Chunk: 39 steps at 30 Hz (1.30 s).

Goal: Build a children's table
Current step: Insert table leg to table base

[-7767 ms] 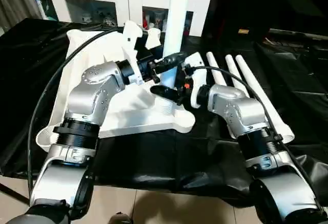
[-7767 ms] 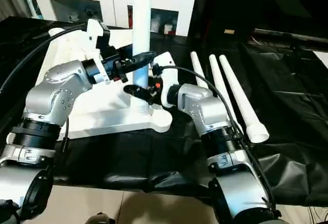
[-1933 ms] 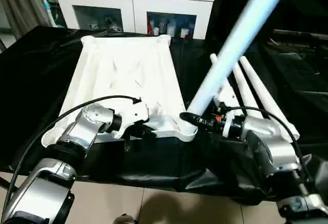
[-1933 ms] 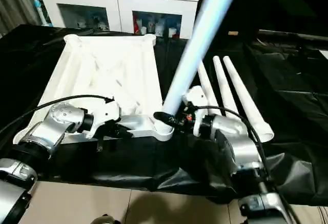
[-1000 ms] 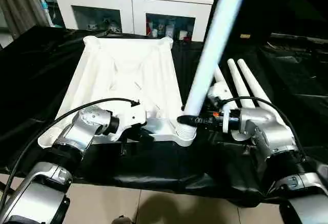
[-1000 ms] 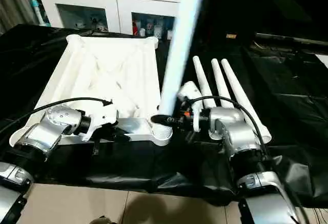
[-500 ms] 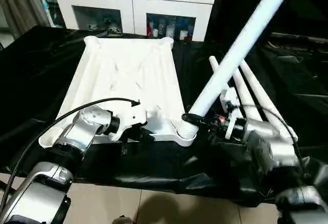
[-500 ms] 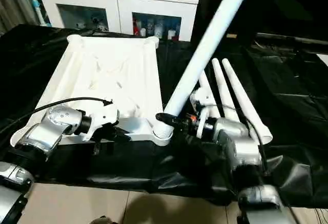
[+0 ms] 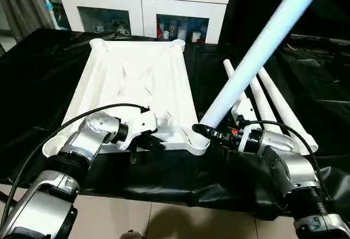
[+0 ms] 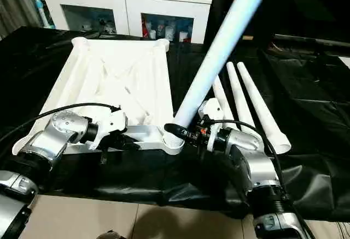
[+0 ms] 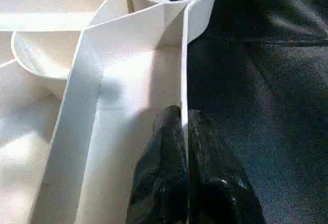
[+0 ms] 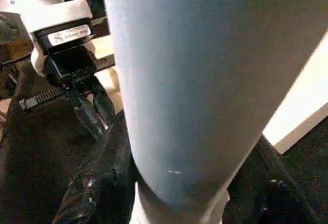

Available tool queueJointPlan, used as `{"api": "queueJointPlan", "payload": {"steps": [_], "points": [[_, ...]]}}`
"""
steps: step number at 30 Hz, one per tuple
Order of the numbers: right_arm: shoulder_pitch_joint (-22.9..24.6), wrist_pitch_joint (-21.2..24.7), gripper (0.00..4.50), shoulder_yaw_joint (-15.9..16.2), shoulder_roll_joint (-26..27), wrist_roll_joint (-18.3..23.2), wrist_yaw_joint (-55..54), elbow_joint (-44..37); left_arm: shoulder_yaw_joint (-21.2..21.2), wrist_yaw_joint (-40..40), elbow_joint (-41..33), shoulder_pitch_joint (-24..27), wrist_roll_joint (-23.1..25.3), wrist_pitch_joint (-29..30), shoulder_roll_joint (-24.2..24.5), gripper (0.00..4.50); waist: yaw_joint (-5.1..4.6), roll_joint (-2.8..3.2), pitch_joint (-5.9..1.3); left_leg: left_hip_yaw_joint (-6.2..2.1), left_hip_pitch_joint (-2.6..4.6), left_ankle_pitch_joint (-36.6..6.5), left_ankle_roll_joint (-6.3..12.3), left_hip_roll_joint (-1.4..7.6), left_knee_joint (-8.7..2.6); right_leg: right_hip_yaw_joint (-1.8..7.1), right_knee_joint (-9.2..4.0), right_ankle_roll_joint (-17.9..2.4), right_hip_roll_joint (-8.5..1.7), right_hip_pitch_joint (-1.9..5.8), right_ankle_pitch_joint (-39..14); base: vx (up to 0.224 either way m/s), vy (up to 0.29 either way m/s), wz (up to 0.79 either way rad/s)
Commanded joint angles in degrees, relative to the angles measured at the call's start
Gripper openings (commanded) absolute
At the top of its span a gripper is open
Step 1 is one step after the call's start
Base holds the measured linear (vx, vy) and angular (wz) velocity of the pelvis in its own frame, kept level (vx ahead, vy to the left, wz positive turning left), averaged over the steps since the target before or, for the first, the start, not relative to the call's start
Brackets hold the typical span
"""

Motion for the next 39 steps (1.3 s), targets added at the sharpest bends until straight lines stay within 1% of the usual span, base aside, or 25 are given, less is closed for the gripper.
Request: {"api": "queueJointPlan", "payload": {"steps": [1,2,3,4,5,8,9,10,11,12,14,16,18,19,22,23,25,27,28,29,30,31,35,38,39], "points": [[1.23,3.29,1.86,3.89,-0.28,-1.96,2.02,0.97,1.95,2.51,-1.63,-0.95,-1.11,-0.33,-0.53,0.0,-0.47,-0.49,-2.68,-0.08,0.8,-15.31,0.46,0.94,-4.16,2.89,-5.67,-9.02,-4.38,1.76,-13.78,0.0,0.0,0.0],[0.95,3.9,1.86,4.49,-0.58,-2.0,2.72,0.89,1.95,2.55,-1.79,-0.77,-1.14,-0.3,-0.53,0.0,-0.45,-0.32,-2.69,-0.08,0.79,-15.19,0.48,0.96,-4.18,2.9,-5.74,-8.86,-4.45,1.73,-14.1,0.0,0.0,0.0],[0.75,4.44,1.86,5.11,-0.88,-2.19,3.51,0.63,1.95,2.53,-1.93,-0.58,-1.19,-0.31,-0.52,0.0,-0.54,-0.45,-2.64,-0.05,0.74,-15.19,0.51,0.95,-4.19,2.9,-5.82,-8.69,-4.43,1.7,-14.46,0.0,0.0,0.0],[0.37,5.23,1.86,5.99,-1.21,-2.5,4.59,0.4,1.97,2.5,-2.26,-0.28,-1.28,-0.24,-0.48,0.0,-0.54,-0.9,-2.57,0.01,0.74,-15.11,0.62,0.99,-4.2,2.91,-5.94,-8.11,-4.47,1.64,-15.62,0.0,0.0,0.0],[0.27,5.47,1.86,6.27,-1.32,-2.6,4.94,0.3,1.98,2.49,-2.41,-0.16,-1.31,-0.21,-0.46,0.0,-0.54,-0.98,-2.59,-0.07,0.69,-14.9,0.63,1.01,-4.21,2.87,-5.82,-8.05,-4.53,1.72,-15.79,0.0,0.0,0.0],[-0.38,6.34,1.86,7.83,-1.97,-3.08,6.63,0.07,2.06,2.35,-3.03,0.31,-1.47,-0.01,-0.26,0.0,-0.53,-0.79,-2.72,-0.04,0.68,-13.74,0.78,1.09,-4.18,2.88,-5.64,-8.07,-4.49,1.71,-13.86,0.0,0.0,0.0],[-1.02,6.84,1.86,8.58,-2.25,-3.22,7.57,0.47,2.09,2.29,-3.2,0.51,-1.5,0.0,-0.12,0.0,-0.53,-1.2,-2.76,0.06,0.65,-12.95,1.0,1.04,-4.06,2.87,-5.53,-8.21,-4.46,1.77,-12.57,0.0,0.0,0.0],[-1.55,6.91,1.86,8.99,-2.37,-3.43,8.07,1.01,2.09,2.23,-3.34,0.68,-1.5,0.01,0.01,0.0,-0.49,-1.21,-2.82,0.06,0.58,-11.93,1.29,1.0,-4.05,2.81,-5.33,-8.37,-4.47,1.88,-11.53,0.0,0.0,0.0],[-1.79,7.01,1.86,9.2,-2.44,-3.53,8.28,1.21,2.09,2.2,-3.44,0.79,-1.49,0.03,0.08,0.0,-0.55,-1.23,-2.8,0.11,0.49,-11.7,1.42,0.96,-4.03,2.8,-5.34,-8.36,-4.38,1.9,-11.2,0.0,0.0,0.0],[-2.07,7.36,1.86,9.41,-2.51,-3.58,8.54,1.48,2.09,2.21,-3.58,0.92,-1.49,0.03,0.16,0.0,-0.49,-1.17,-2.78,0.19,0.59,-11.56,1.54,0.94,-3.95,2.82,-5.41,-8.35,-4.39,1.79,-11.08,0.0,0.0,0.0],[-2.29,7.97,1.86,9.67,-2.65,-3.42,9.01,1.63,2.13,2.16,-4.01,1.22,-1.56,0.13,0.27,0.0,-0.48,-1.47,-2.75,0.23,0.55,-11.38,1.59,0.93,-3.97,2.81,-5.42,-8.32,-4.41,1.87,-11.3,0.0,0.0,0.0],[-2.96,8.39,1.86,10.11,-2.76,-3.55,10.02,2.77,2.13,2.06,-4.34,1.48,-1.61,0.24,0.38,0.0,-0.44,-1.33,-2.77,0.2,0.58,-11.35,1.5,0.97,-3.98,2.81,-5.43,-8.12,-4.48,1.82,-11.66,0.0,0.0,0.0],[-3.47,8.43,1.86,10.43,-2.78,-3.8,10.8,3.95,2.13,1.91,-4.93,1.83,-1.71,0.51,0.45,0.0,-0.4,-1.36,-2.85,0.23,0.71,-11.32,1.51,1.03,-3.93,2.78,-5.32,-8.51,-4.45,1.76,-11.25,0.0,0.0,0.0],[-3.63,8.57,1.86,10.45,-2.74,-3.77,11.09,4.43,2.13,1.87,-5.11,1.89,-1.74,0.65,0.44,0.0,-0.44,-1.35,-2.82,0.21,0.57,-11.17,1.5,1.02,-3.97,2.78,-5.28,-8.57,-4.42,1.84,-10.82,0.0,0.0,0.0],[-3.87,9.41,1.86,9.87,-2.37,-2.97,11.7,5.81,2.25,1.24,-6.01,2.21,-2.22,1.21,0.49,0.0,-0.48,-1.35,-2.75,0.21,0.62,-11.52,1.33,1.02,-4.05,2.76,-5.28,-8.67,-4.42,1.82,-10.47,0.0,0.0,0.0],[-4.08,9.28,1.86,9.62,-2.22,-2.83,11.82,6.79,2.2,0.79,-6.36,2.37,-2.4,1.34,0.56,0.0,-0.53,-1.25,-2.7,0.17,0.57,-11.68,1.26,1.01,-4.08,2.76,-5.28,-8.74,-4.46,1.83,-10.6,0.0,0.0,0.0],[-4.32,9.16,1.86,9.4,-2.07,-2.6,12.09,8.02,2.12,0.13,-7.08,2.72,-2.66,1.56,0.76,0.0,-0.56,-1.29,-2.7,0.22,0.64,-12.03,1.23,0.98,-4.04,2.79,-5.35,-8.83,-4.43,1.82,-10.88,0.0,0.0,0.0],[-4.59,8.66,1.86,9.37,-2.01,-2.75,12.29,8.99,2.05,-0.28,-7.29,2.78,-2.78,1.54,0.84,0.0,-0.66,-1.2,-2.64,0.18,0.64,-12.1,1.21,1.03,-4.1,2.76,-5.29,-9.06,-4.35,1.8,-10.23,0.0,0.0,0.0],[-4.91,7.81,1.86,9.38,-1.98,-3.02,12.78,10.23,1.96,-0.9,-7.87,2.97,-3.0,1.71,1.01,0.0,-0.72,-0.98,-2.54,0.17,0.62,-12.1,1.15,1.01,-4.12,2.77,-5.24,-9.24,-4.27,1.75,-9.65,0.0,0.0,0.0],[-4.91,7.81,1.86,9.38,-1.98,-3.02,12.78,10.23,1.96,-0.9,-7.87,2.97,-3.0,1.71,1.01,0.0,-0.79,-1.05,-2.59,0.2,0.68,-12.15,1.13,1.02,-4.11,2.76,-5.2,-9.42,-4.23,1.75,-9.26,0.0,0.0,0.0],[-5.1,6.81,1.86,9.52,-2.02,-3.41,13.23,10.9,1.84,-1.35,-8.14,3.01,-3.06,1.68,1.13,0.0,-0.84,-1.1,-2.54,0.21,0.64,-12.29,1.13,0.99,-4.1,2.77,-5.22,-9.67,-4.28,1.74,-8.89,0.0,0.0,0.0],[-5.3,5.24,1.86,9.9,-2.15,-3.96,14.75,11.55,1.66,-2.69,-8.54,3.07,-3.47,1.39,1.37,0.0,-0.97,-1.01,-2.4,0.2,0.59,-12.53,1.14,0.93,-4.13,2.76,-5.23,-9.78,-4.25,1.74,-9.02,0.0,0.0,0.0],[-5.39,3.38,1.86,10.65,-2.52,-3.97,17.69,11.89,0.6,-6.36,-9.42,3.48,-3.98,-0.08,2.15,0.0,-1.16,-1.07,-2.37,0.23,0.6,-12.45,1.78,1.05,-4.11,2.73,-5.07,-10.42,-4.12,1.82,-7.49,0.0,0.0,0.0],[-5.6,1.4,1.86,11.57,-2.92,-4.63,19.36,12.49,-0.31,-8.58,-10.56,3.92,-4.17,-0.56,2.67,0.0,-1.34,-0.78,-2.09,0.2,0.71,-13.08,1.94,1.11,-4.24,2.7,-5.06,-10.99,-4.03,1.6,-6.69,0.0,0.0,0.0],[-5.77,0.94,1.86,11.73,-2.9,-4.72,19.73,12.89,-0.6,-9.15,-10.92,4.01,-4.14,-0.6,2.85,0.0,-1.46,-0.89,-2.08,0.22,0.64,-13.18,1.99,1.08,-4.25,2.68,-5.02,-11.28,-4.01,1.7,-6.36,0.0,0.0,0.0]]}}
